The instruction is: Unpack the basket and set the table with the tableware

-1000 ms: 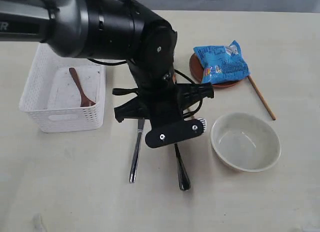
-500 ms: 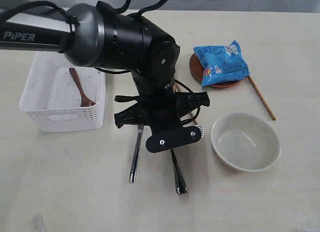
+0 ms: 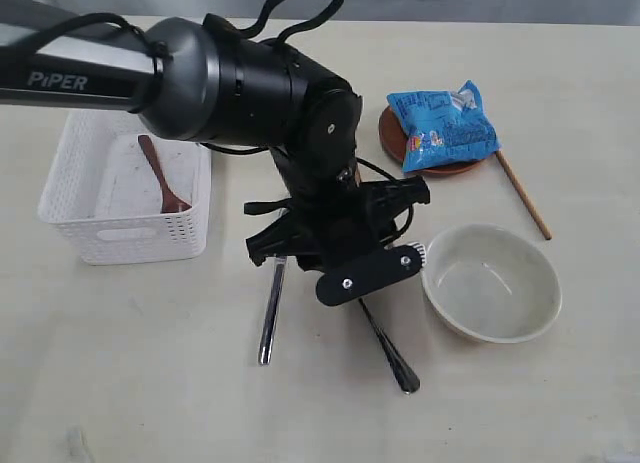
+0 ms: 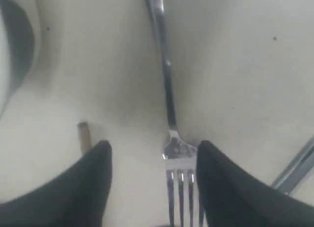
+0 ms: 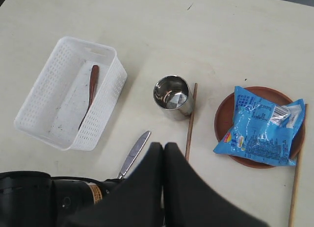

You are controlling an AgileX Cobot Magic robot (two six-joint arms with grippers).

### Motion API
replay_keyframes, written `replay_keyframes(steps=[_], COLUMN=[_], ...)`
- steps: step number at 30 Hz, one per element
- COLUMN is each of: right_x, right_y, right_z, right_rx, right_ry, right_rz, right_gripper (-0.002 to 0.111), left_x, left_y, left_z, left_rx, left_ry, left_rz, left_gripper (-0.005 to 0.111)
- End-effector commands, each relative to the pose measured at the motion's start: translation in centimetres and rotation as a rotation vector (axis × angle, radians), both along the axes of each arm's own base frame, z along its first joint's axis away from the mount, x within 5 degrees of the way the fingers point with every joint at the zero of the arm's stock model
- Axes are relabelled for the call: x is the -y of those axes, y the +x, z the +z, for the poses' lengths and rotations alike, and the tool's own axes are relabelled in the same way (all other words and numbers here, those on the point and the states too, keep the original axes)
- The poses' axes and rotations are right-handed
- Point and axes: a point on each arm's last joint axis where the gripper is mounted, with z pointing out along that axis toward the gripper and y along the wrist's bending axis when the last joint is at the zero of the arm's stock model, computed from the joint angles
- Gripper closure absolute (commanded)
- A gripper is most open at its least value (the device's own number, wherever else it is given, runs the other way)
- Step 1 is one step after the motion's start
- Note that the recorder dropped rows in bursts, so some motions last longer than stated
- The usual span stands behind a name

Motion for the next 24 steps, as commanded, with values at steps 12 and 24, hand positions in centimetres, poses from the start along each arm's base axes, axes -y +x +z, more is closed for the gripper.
replay_keyframes(steps=[12, 24], right_x=[0.3, 0.4], right_y=[-0.3, -6.4], right_z=[-0.3, -5.8], right_rx=[-0.010, -0.176], right_ry=[-0.008, -0.052], right_rz=[-0.014, 0.051], right_gripper=[0.109, 0.108], left_x=[-1.4, -6.6], left_y=[-0.6, 0.9], left_z=[4.0, 12.5], left_rx=[-0.166, -0.362], left_ry=[-0.086, -0.441], left_rz=[0.762, 1.616], left_gripper=[0.074, 0.107])
